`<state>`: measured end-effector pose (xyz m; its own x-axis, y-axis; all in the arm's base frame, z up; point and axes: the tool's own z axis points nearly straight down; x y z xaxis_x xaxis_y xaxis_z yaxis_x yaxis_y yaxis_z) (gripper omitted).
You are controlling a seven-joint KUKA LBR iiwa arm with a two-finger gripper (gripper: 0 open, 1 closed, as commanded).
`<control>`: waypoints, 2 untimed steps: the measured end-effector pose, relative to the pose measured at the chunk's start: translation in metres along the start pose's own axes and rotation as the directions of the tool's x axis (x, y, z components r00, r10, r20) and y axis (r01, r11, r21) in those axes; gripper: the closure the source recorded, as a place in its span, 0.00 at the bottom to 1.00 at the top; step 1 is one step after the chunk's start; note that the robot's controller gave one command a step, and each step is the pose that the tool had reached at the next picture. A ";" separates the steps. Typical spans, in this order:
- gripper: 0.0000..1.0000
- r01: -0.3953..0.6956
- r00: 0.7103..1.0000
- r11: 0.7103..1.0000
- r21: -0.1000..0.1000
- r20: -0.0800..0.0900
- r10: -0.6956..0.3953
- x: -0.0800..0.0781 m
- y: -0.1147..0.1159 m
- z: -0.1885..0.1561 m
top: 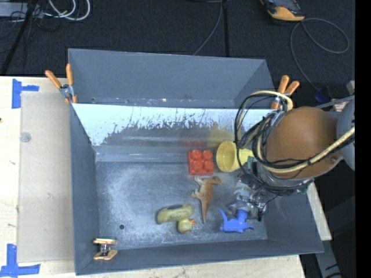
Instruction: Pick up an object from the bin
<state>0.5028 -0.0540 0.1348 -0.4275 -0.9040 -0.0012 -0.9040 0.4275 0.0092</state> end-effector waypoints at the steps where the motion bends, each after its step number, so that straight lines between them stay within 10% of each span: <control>1: 1.00 -0.001 1.000 1.000 0.002 0.001 0.001 -0.001 -0.001 -0.008; 2: 1.00 -0.001 1.000 1.000 -0.004 0.000 0.001 -0.001 0.001 -0.014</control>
Offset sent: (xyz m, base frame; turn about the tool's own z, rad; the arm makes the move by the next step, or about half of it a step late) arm 0.0000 0.0001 0.0645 0.0000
